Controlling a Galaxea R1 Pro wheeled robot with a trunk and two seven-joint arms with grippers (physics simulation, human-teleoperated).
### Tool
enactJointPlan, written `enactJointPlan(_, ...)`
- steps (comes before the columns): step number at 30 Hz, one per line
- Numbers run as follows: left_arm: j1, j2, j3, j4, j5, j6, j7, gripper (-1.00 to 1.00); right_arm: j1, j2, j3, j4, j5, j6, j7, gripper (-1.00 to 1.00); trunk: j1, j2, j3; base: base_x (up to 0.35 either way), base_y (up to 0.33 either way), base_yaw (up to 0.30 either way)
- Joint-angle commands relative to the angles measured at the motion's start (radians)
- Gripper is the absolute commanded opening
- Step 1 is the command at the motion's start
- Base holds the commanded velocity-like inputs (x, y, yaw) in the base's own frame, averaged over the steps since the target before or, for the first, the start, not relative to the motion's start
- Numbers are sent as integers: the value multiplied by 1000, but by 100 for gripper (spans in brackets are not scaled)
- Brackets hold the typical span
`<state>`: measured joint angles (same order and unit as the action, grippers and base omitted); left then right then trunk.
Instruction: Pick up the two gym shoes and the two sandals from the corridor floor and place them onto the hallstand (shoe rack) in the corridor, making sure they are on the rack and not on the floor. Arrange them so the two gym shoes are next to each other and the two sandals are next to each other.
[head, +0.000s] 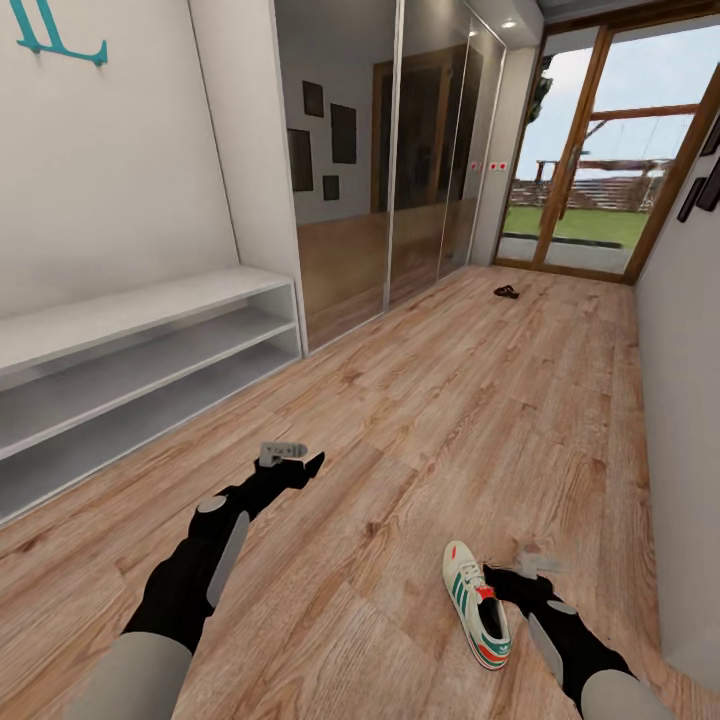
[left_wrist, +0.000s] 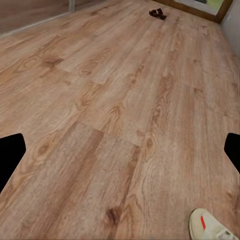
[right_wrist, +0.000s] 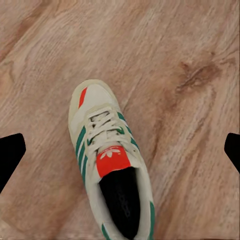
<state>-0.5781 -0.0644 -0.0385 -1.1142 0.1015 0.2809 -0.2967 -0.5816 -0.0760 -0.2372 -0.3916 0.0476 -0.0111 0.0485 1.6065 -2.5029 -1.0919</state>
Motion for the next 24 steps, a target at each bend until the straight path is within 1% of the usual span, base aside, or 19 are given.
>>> enactJointPlan(1,0,0,0,-1,10,9,-2,100,-1,-12,-8,6,6,-1,36,100,0,0,-1,0,0,0)
enactJointPlan(2,0,0,-4,-1,10,9,-2,100,-1,-39,-8,15,7,-1,88,100,0,0,-1,0,0,0)
enactJointPlan(3,1,0,-6,-1,10,9,-2,100,-1,-52,-8,18,7,-1,111,100,0,0,-1,0,0,0)
enactJointPlan(4,2,0,-11,-1,10,9,-2,100,-1,-78,-8,23,9,-1,155,100,0,0,-1,0,0,0)
enactJointPlan(5,2,0,-14,-1,10,9,-2,100,-1,-89,-7,25,9,-1,177,100,0,0,-1,0,0,0)
enactJointPlan(6,2,0,-20,-1,10,9,-2,100,0,-107,-7,28,10,-1,223,100,0,0,-1,0,0,0)
enactJointPlan(7,3,0,-28,-1,10,9,-2,100,-1,-127,-8,35,11,-1,319,100,0,0,-1,0,0,0)
enactJointPlan(8,3,1,-29,-1,10,9,-2,100,-1,-130,-8,37,11,-1,341,100,0,0,-1,0,0,0)
enactJointPlan(9,4,0,-31,-1,10,9,-2,100,-1,-135,-7,41,13,-1,388,100,0,0,-1,0,0,0)
enactJointPlan(12,4,0,-33,-1,10,9,-2,100,-1,-139,-7,44,20,0,421,100,0,0,-1,0,0,0)
enactJointPlan(17,4,0,-33,-1,10,9,-2,100,-1,-140,-7,45,23,0,433,100,0,0,-1,0,0,0)
enactJointPlan(24,4,0,-35,-1,10,9,-2,100,-1,-135,-7,45,23,0,429,100,0,0,-1,0,0,0)
